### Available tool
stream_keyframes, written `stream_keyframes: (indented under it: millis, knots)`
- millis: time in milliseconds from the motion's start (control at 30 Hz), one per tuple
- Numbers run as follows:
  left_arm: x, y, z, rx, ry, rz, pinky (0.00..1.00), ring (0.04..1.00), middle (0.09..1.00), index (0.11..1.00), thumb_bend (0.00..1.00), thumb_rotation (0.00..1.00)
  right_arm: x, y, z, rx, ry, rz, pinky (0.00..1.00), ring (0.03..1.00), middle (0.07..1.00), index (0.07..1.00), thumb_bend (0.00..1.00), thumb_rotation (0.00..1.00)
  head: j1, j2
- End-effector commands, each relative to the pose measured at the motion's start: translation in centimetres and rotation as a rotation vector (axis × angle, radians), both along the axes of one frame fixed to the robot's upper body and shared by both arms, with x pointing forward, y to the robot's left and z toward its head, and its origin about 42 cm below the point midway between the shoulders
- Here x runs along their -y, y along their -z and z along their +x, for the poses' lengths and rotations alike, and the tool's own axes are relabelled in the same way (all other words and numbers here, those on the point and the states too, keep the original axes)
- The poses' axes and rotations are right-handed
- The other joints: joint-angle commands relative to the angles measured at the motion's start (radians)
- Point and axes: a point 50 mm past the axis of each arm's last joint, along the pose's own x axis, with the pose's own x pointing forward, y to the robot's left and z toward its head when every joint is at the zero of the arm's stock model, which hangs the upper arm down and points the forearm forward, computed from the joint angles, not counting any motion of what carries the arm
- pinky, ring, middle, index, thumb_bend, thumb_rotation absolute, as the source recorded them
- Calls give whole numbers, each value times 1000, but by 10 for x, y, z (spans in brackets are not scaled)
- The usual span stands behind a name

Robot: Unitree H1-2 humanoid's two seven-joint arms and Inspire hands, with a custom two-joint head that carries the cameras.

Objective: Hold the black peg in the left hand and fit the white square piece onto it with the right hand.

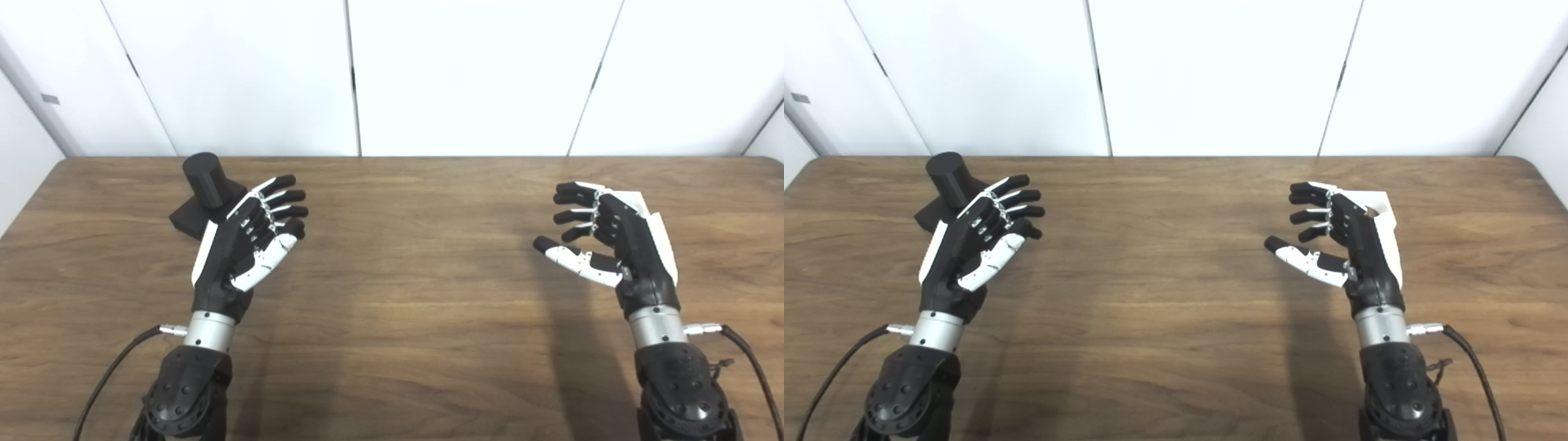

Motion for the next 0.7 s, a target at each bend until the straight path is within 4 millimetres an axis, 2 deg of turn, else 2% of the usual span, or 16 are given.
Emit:
stream_keyframes:
  millis: [0, 133, 367, 500, 667]
  knots:
    - [1, -17, 7, 83, 11, 18, 568, 697, 758, 793, 650, 365, -2, -18, 8, 101, -23, -10, 475, 613, 694, 692, 602, 118, -1, 1]
    - [0, -17, 7, 86, 9, 24, 578, 701, 758, 793, 652, 376, -2, -18, 8, 101, -23, -13, 472, 612, 698, 694, 593, 106, 6, -2]
    - [13, -15, 6, 71, 19, 15, 594, 708, 768, 791, 671, 356, 7, -19, 6, 99, -27, -11, 507, 618, 693, 697, 586, 114, 163, -20]
    - [24, -14, 5, 84, 0, 68, 582, 690, 754, 782, 674, 398, 13, -20, 3, 100, -19, -25, 502, 619, 701, 704, 565, 94, 235, -36]
    - [34, -12, 5, 94, -3, 79, 565, 666, 750, 774, 654, 390, 14, -23, -1, 68, -7, 13, 528, 644, 722, 709, 550, 10, 298, -55]
